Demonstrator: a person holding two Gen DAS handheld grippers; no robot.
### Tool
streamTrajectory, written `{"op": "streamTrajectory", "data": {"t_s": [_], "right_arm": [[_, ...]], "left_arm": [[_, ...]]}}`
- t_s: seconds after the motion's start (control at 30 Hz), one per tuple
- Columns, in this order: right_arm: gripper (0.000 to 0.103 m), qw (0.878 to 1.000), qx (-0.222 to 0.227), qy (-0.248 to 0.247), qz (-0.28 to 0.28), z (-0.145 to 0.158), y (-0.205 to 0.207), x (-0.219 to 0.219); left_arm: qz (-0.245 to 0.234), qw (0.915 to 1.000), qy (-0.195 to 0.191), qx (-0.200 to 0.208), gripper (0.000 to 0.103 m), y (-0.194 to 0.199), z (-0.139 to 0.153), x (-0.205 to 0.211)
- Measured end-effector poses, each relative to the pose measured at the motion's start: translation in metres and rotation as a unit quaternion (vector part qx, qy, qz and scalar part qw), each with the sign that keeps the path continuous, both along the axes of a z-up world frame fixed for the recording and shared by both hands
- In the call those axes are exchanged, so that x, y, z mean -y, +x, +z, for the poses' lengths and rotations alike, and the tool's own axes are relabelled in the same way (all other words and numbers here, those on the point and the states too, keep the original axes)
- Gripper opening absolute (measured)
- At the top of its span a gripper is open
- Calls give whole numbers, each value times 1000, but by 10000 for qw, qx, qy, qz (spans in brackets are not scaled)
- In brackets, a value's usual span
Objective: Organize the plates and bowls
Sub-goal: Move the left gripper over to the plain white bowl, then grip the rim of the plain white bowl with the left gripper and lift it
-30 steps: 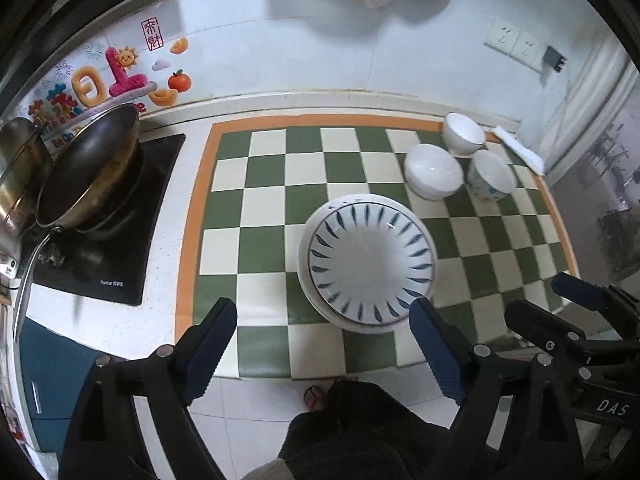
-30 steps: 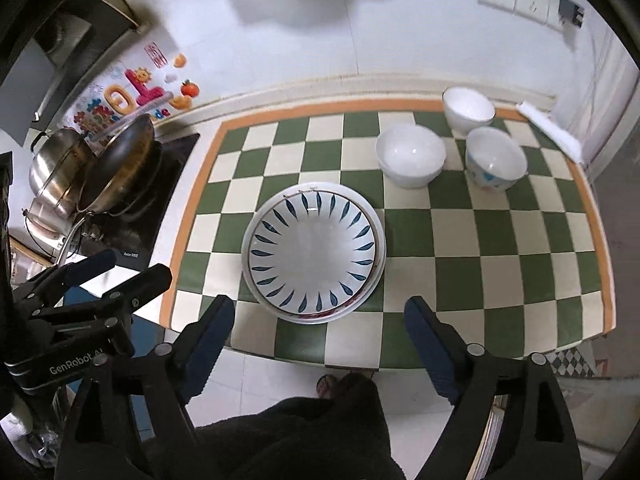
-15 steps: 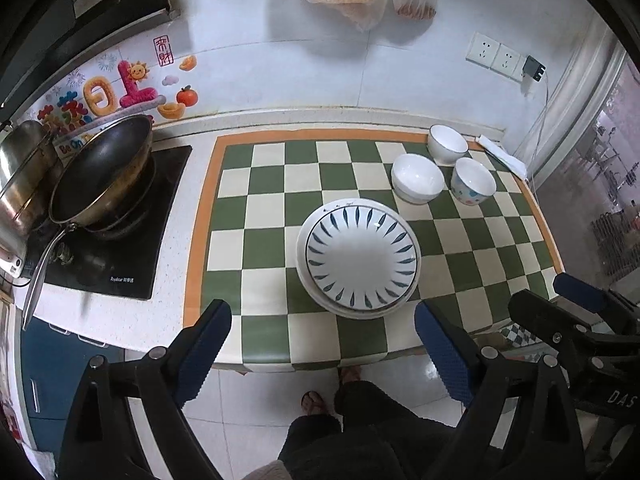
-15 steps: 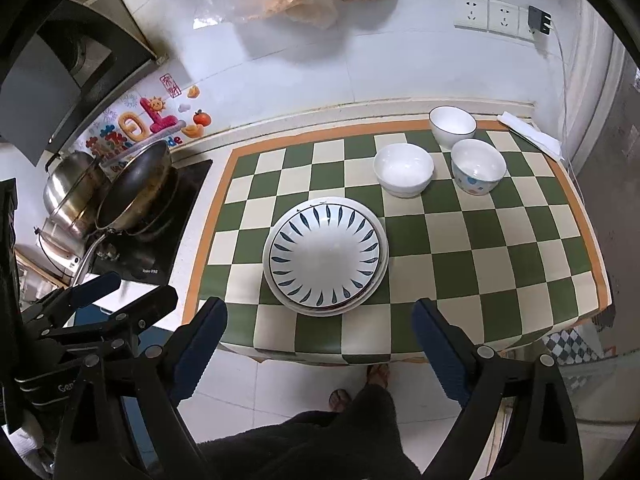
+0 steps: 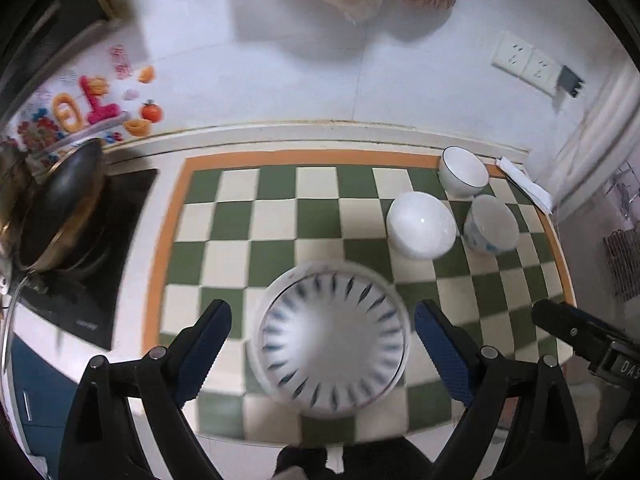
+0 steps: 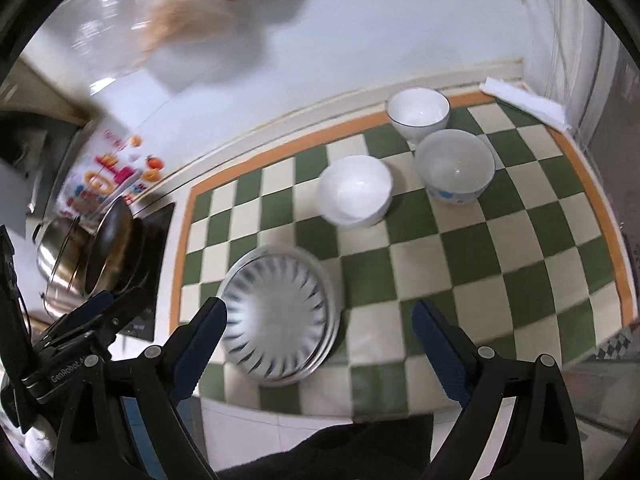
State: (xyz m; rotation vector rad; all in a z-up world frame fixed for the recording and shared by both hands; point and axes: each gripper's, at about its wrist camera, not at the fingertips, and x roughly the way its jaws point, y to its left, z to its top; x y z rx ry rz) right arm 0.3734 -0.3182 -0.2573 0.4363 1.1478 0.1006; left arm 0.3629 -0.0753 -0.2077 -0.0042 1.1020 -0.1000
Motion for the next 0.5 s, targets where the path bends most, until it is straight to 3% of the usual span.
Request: {"op": "streamTrajectory", "data": {"t_s": [0.27,0.5], "right_arm": [[94,9972,-670,287,137,-82,104,46],[64,9917,-1129,562,262,-144,159,53]], "left_arm": [[-40,9960,-153,-879,89,109,-70,50],[-215,9859,-114,-1654,59,170,-135,85]]}}
